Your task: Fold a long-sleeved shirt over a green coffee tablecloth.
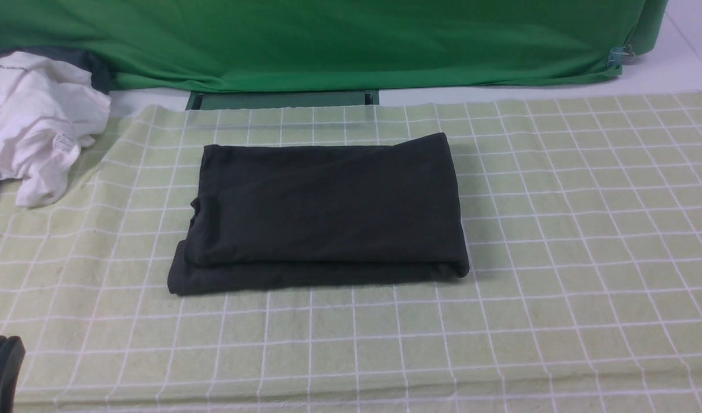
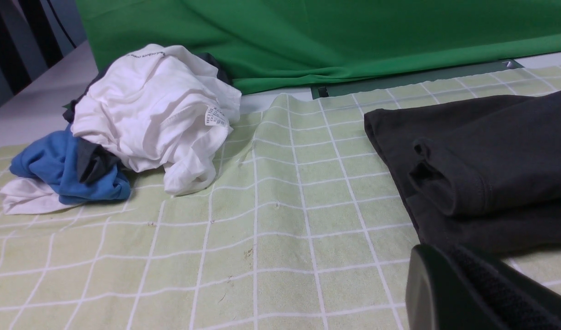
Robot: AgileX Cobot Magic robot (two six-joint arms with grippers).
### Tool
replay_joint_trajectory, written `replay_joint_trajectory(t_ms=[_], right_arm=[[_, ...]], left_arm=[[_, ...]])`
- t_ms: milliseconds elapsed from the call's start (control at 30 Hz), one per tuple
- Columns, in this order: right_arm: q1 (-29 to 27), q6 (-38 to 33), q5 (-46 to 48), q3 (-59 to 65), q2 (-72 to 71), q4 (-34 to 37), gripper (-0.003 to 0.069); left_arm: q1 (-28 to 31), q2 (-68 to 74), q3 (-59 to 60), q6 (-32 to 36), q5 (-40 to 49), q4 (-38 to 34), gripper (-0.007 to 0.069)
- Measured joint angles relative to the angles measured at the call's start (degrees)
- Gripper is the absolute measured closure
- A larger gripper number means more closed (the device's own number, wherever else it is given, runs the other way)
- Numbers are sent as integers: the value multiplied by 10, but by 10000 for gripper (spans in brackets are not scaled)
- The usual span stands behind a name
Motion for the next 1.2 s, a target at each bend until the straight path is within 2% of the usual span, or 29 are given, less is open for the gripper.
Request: replay_joint_trajectory(t_ms=[1200], right_arm=[[0, 1, 0, 0, 0, 1, 419]], left_arm=[[0, 0, 0, 0, 0, 0, 608]])
